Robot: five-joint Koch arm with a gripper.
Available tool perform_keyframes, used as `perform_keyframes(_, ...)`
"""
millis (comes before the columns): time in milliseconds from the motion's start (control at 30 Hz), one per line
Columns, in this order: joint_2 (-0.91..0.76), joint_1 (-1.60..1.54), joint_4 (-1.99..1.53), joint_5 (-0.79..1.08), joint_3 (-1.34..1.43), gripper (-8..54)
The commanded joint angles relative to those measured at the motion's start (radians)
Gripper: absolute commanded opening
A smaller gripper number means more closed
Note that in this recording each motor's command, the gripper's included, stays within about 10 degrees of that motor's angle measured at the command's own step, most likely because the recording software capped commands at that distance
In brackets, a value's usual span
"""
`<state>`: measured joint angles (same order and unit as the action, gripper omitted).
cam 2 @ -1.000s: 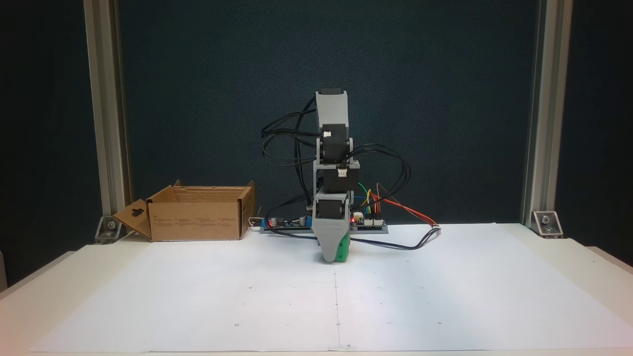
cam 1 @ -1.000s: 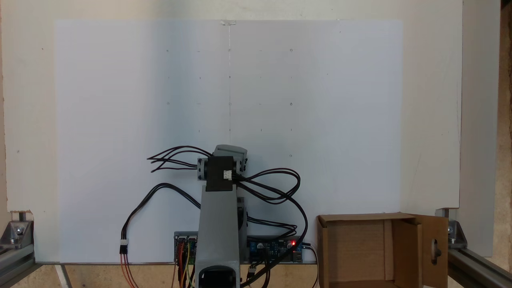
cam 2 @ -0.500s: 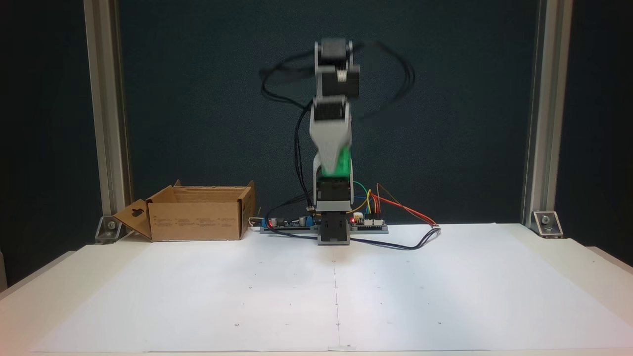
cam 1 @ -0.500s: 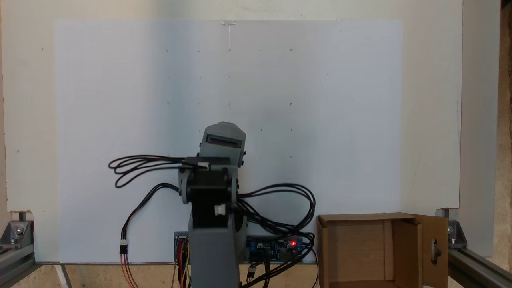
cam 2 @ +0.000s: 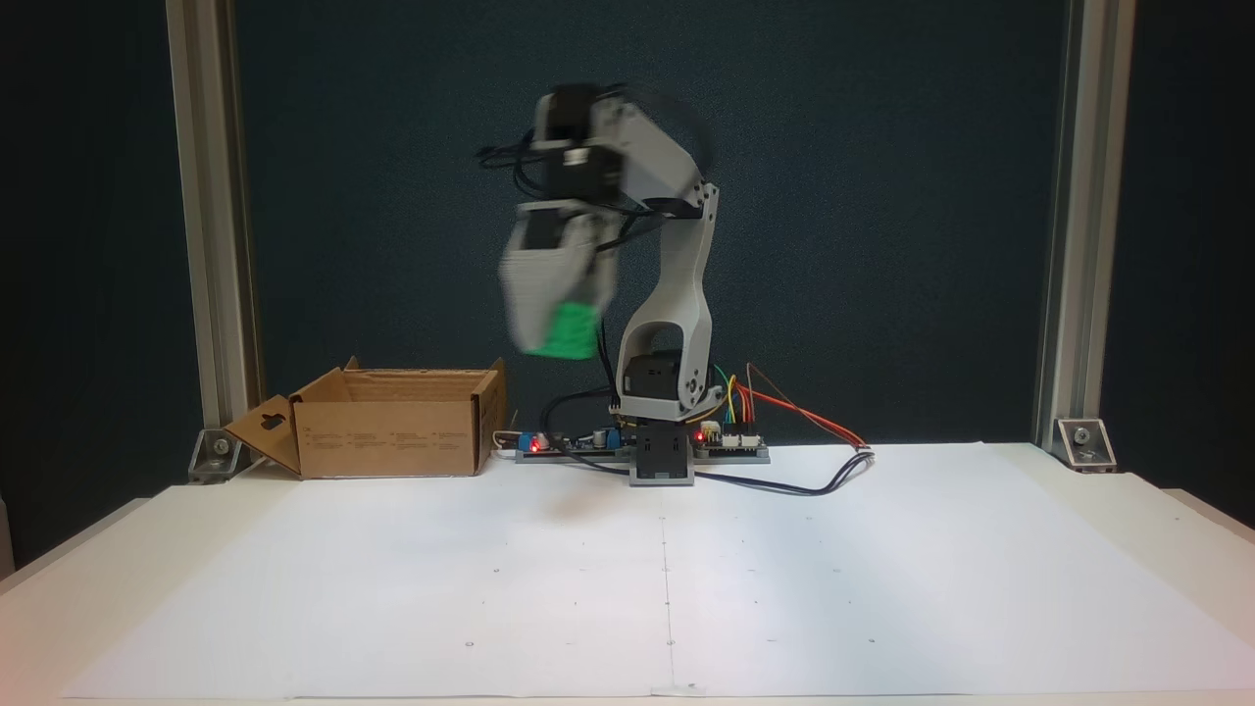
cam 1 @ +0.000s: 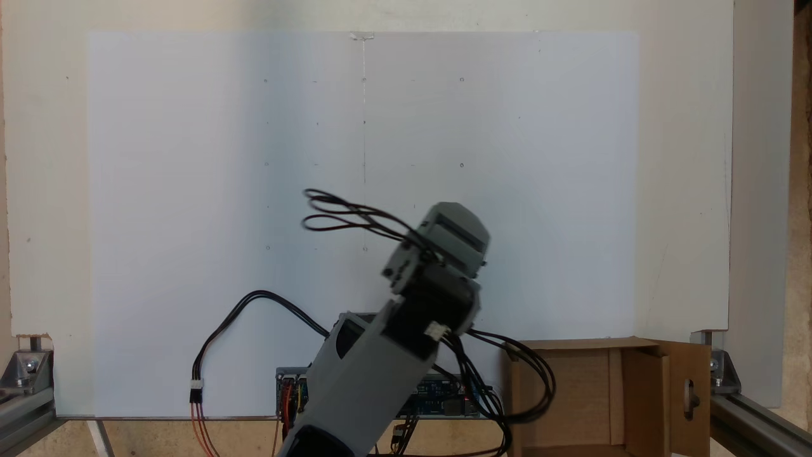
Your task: Grasp a green dice and put it in the bin.
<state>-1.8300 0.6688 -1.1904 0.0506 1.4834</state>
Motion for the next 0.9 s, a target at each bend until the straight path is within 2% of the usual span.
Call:
perform_keyframes(0,0.025,0.135,0.1,0.135,-0.069,12.0)
perform_keyframes(167,0.1,0.466,0.141,0.264,-0.069,12.0)
perform_keyframes(367,0.112,0.813,0.155,0.359,-0.069,12.0)
perform_keyframes(500,0.132,0.95,0.212,0.388,-0.069,12.0)
perform_keyframes(867,0.387,1.131,0.549,0.405,-0.069,12.0)
